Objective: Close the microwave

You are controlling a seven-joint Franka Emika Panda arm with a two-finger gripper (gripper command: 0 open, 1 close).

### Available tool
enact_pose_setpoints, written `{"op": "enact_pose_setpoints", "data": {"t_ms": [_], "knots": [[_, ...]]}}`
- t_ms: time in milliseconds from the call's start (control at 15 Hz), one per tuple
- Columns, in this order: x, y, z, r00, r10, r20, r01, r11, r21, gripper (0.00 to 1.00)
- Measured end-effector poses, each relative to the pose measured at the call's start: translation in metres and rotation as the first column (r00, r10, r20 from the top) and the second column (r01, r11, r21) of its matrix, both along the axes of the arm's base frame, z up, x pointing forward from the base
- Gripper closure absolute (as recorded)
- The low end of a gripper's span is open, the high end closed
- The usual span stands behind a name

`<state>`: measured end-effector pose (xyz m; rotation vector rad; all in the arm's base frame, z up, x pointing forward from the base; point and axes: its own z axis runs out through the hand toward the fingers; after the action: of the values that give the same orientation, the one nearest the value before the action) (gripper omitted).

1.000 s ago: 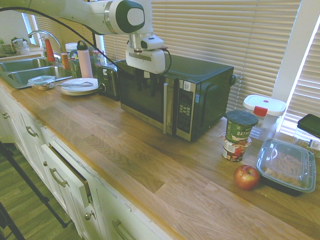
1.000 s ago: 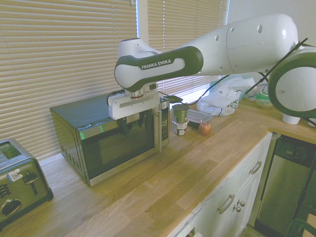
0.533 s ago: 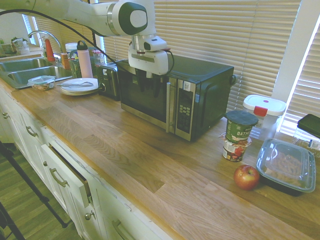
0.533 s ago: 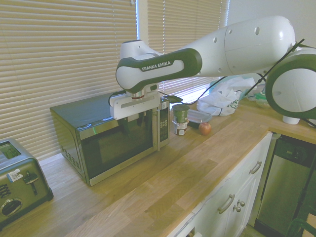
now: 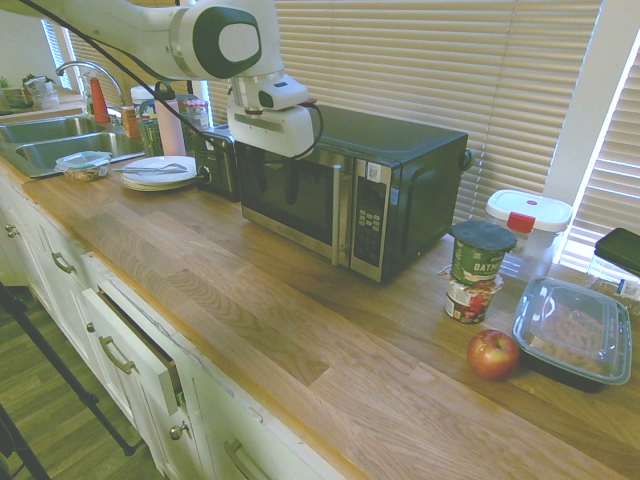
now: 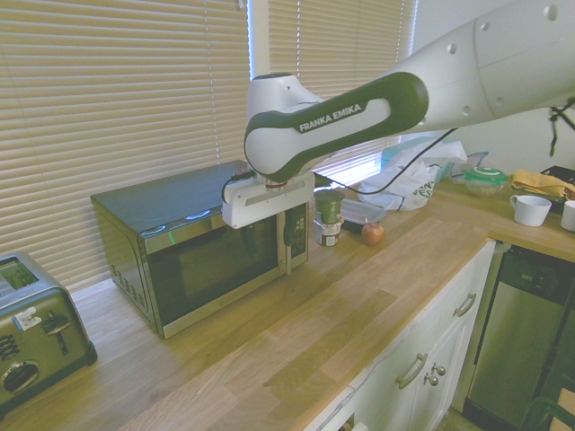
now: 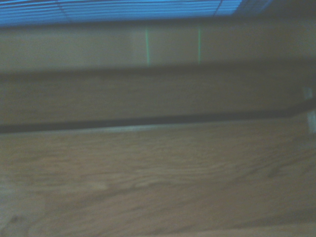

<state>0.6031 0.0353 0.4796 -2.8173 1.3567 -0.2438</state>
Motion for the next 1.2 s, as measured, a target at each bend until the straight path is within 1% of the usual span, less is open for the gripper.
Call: {"op": "enact_pose_setpoints", "data": {"t_ms": [333,533,867,1200], "knots": [[-0.067,0.009,-0.028,0.999,0.036,0.001,-0.036,0.999,0.002,0.00],[-0.097,0.007,-0.033,0.998,0.061,0.001,-0.061,0.998,-0.001,0.00],[-0.122,-0.005,-0.045,0.997,0.081,-0.005,-0.081,0.997,0.009,0.00],[-0.135,-0.015,-0.066,0.996,0.093,-0.009,-0.093,0.995,0.027,0.00]]}}
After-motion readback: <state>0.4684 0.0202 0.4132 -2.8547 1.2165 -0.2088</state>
